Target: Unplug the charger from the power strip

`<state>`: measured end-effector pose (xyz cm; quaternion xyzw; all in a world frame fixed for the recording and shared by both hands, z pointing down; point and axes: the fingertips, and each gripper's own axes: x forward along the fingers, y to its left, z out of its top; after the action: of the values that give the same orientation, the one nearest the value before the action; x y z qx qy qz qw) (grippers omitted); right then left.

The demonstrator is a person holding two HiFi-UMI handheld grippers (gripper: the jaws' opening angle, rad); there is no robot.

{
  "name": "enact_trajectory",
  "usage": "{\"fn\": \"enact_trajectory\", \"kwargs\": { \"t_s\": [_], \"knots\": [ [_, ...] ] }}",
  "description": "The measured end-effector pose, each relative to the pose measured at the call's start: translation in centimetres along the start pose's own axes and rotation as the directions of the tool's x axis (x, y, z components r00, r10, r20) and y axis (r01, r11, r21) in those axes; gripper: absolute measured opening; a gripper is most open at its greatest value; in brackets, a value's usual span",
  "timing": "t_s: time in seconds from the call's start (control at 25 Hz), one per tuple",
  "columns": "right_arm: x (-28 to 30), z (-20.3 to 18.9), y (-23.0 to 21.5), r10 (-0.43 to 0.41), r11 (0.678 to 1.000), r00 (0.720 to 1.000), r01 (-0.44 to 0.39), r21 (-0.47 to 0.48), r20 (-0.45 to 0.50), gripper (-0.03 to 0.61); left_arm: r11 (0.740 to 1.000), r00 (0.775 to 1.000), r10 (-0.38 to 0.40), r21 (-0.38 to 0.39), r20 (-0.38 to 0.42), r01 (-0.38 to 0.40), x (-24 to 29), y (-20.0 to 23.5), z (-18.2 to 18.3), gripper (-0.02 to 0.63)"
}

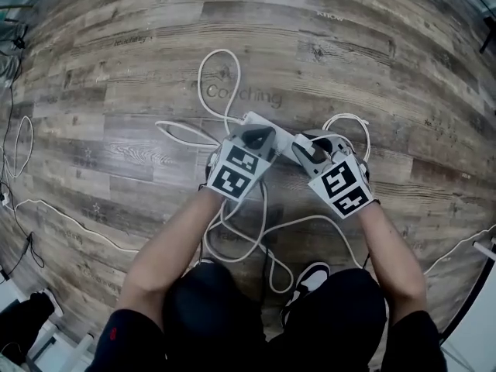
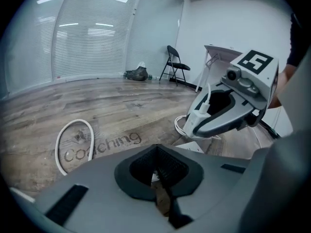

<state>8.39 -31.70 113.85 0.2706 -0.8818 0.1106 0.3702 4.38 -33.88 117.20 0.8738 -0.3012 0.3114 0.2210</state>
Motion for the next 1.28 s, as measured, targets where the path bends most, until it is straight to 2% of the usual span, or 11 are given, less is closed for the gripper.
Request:
{"fn": "enact_trajectory", "kwargs": {
  "t_s": [0.08, 0.2, 0.4, 0.52, 0.6, 0.68, 0.84, 1.0, 1.12, 1.28],
  "knots": [
    [-2.2, 2.2, -0.7, -0.027, 0.999, 0.998, 0.025, 0.035, 0.056, 0.106, 0.999, 0.998, 0.024, -0.025, 0.058, -0.022, -1.7, 0.3, 1.8, 0.02],
    [-7.0, 6.0, -2.1, -0.09, 0.989, 0.985, 0.071, 0.128, 0.149, 0.106, 0.997, 0.987, 0.07, -0.03, 0.147, -0.067, -6.7, 0.6, 6.3, 0.02],
    [-17.4, 11.9, -3.9, -0.188, 0.943, 0.946, 0.1, 0.316, 0.263, 0.106, 0.988, 0.958, 0.155, -0.055, 0.243, -0.146, -17.1, 0.5, 14.6, 0.02],
    [-23.6, 14.7, -3.9, -0.228, 0.915, 0.929, 0.102, 0.391, 0.291, 0.106, 0.978, 0.935, 0.202, -0.016, 0.291, -0.207, -23.6, -1.0, 19.4, 0.02],
    [-27.6, 16.5, -3.3, -0.25, 0.894, 0.923, 0.104, 0.436, 0.292, 0.106, 0.976, 0.928, 0.202, 0.019, 0.313, -0.219, -27.5, -3.0, 22.5, 0.02],
    [-31.1, 18.6, -2.4, -0.261, 0.882, 0.922, 0.108, 0.46, 0.285, 0.106, 0.979, 0.925, 0.188, 0.018, 0.329, -0.205, -31.3, -5.3, 25.5, 0.02],
    [-38.5, 23.5, 0.3, -0.267, 0.874, 0.92, 0.105, 0.474, 0.288, 0.106, 0.981, 0.911, 0.192, -0.071, 0.366, -0.179, -39.7, -9.4, 31.4, 0.02],
    [-47.1, 29.6, 2.4, -0.29, 0.864, 0.903, 0.105, 0.492, 0.318, 0.106, 0.974, 0.89, 0.219, -0.14, 0.4, -0.177, -48.3, -12.5, 37.2, 0.02],
    [-54.2, 34.5, 3.5, -0.319, 0.856, 0.88, 0.109, 0.505, 0.352, 0.106, 0.968, 0.878, 0.239, -0.169, 0.415, -0.183, -54.6, -14.9, 41.5, 0.02],
    [-63.1, 40.5, 4.3, -0.379, 0.85, 0.835, 0.144, 0.506, 0.399, 0.106, 0.965, 0.861, 0.247, -0.19, 0.444, -0.18, -62.1, -18.4, 46.6, 0.02]
  ]
}}
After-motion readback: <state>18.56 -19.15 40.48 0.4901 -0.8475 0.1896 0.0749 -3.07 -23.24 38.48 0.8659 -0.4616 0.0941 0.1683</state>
